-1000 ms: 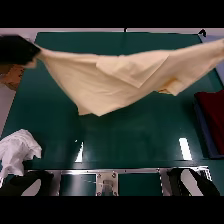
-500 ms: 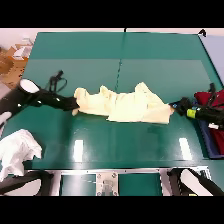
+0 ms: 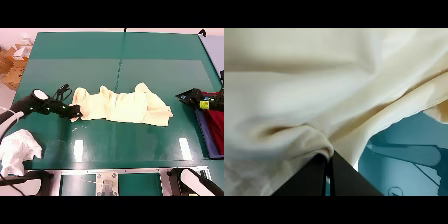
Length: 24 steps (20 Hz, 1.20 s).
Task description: Fold the shirts.
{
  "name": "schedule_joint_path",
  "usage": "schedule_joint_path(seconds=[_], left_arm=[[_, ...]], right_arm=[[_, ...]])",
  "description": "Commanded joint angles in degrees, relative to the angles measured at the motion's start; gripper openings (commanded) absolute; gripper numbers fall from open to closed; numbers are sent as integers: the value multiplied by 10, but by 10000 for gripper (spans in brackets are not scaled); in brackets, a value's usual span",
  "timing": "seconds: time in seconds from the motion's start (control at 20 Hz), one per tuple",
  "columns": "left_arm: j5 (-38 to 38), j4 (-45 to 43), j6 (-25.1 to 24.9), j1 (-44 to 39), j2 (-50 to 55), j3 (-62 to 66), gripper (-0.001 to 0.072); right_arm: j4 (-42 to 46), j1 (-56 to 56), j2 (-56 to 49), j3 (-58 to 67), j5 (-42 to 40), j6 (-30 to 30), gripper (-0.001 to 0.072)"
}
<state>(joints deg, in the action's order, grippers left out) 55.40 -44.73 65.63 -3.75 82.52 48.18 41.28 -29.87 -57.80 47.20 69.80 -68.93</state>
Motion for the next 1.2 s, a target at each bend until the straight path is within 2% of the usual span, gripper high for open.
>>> schedule_joint_path(seconds=[0.0,0.05,0.25,0.4,0.5,0.55,0.6,0.65,0.7,0.8,0.85,0.95,1.0,1.15], left_arm=[[-2,2,-2,0,3,-2,23],[-2,2,-2,0,3,-2,24],[8,2,-1,0,3,-2,24],[12,2,-1,0,3,-2,24],[11,2,-2,0,3,-2,24],[11,2,-2,0,3,-2,24],[10,2,-2,0,3,-2,24],[10,2,-2,0,3,-2,23],[10,2,-1,0,3,-2,24],[11,2,-2,0,3,-2,24],[12,2,-2,0,3,-2,23],[14,0,-2,0,3,-2,24],[15,-4,-2,0,3,-2,24],[14,-9,-2,0,3,-2,24]], right_arm=[[29,81,32,-10,18,-59,413],[29,123,28,-38,-3,-67,412],[29,256,-32,-133,-172,-85,409],[23,284,-116,-130,-219,-84,409],[5,295,-146,-122,-219,-67,386],[-7,303,-148,-120,-220,-54,334],[-20,309,-148,-119,-225,-47,313],[-34,314,-148,-116,-232,-37,251],[-48,316,-148,-113,-241,-26,249],[-83,316,-148,-93,-227,-5,41],[-114,316,-146,-68,-183,17,14],[-172,316,-126,10,-87,34,13],[-182,315,-114,60,-74,31,13],[-161,284,-128,240,-121,-17,13]])
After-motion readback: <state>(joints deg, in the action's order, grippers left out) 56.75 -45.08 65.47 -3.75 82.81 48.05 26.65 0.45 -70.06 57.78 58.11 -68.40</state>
